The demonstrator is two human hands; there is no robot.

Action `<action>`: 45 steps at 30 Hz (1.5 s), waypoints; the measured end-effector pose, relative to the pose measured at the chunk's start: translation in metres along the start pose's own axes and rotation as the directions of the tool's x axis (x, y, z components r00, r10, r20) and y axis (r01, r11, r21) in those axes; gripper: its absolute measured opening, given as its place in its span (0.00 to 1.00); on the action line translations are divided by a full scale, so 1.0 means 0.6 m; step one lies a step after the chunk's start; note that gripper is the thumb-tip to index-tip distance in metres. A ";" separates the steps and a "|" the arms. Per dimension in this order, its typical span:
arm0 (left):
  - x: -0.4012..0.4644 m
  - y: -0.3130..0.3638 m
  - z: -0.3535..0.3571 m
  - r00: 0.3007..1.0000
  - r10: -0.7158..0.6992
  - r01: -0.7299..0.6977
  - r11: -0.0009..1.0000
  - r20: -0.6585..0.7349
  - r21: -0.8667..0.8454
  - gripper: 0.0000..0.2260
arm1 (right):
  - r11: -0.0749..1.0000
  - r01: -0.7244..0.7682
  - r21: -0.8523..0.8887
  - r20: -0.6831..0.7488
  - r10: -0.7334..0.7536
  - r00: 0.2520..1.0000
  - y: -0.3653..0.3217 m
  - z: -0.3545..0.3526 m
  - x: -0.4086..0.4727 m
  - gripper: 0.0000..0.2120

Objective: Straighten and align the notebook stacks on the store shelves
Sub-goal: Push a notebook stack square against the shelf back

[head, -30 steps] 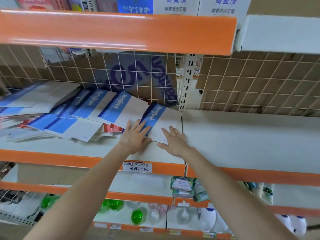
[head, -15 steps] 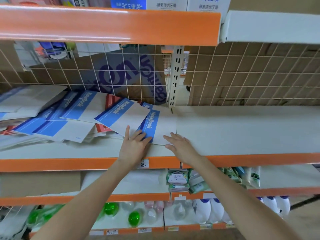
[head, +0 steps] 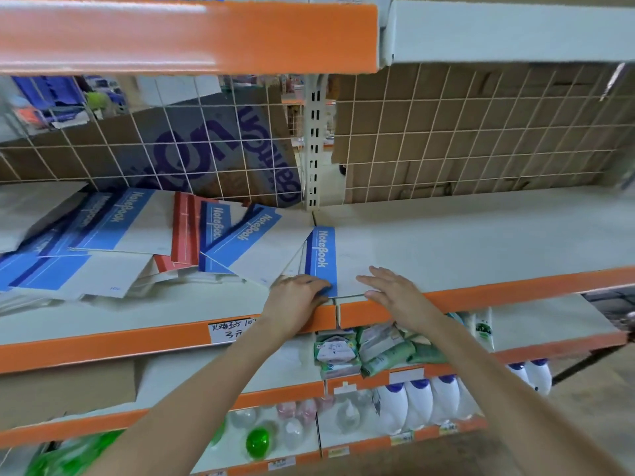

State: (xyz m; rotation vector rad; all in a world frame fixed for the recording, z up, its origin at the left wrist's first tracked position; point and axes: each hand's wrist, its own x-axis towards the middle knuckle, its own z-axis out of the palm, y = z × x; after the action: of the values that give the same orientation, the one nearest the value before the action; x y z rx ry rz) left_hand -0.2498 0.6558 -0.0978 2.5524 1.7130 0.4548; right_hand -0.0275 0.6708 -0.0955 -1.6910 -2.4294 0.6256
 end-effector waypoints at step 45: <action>0.159 0.070 0.075 0.945 -0.326 0.326 0.945 0.013 -0.033 0.16 | 0.995 0.079 -0.055 -0.192 -0.088 0.977 0.178 -0.042 0.142 0.20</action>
State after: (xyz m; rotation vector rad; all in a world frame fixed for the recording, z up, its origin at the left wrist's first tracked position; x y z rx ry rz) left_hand -0.1671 0.7322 -0.1117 2.1796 2.0517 0.4481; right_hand 0.0419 0.7866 -0.1266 -1.5748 -2.3789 0.3754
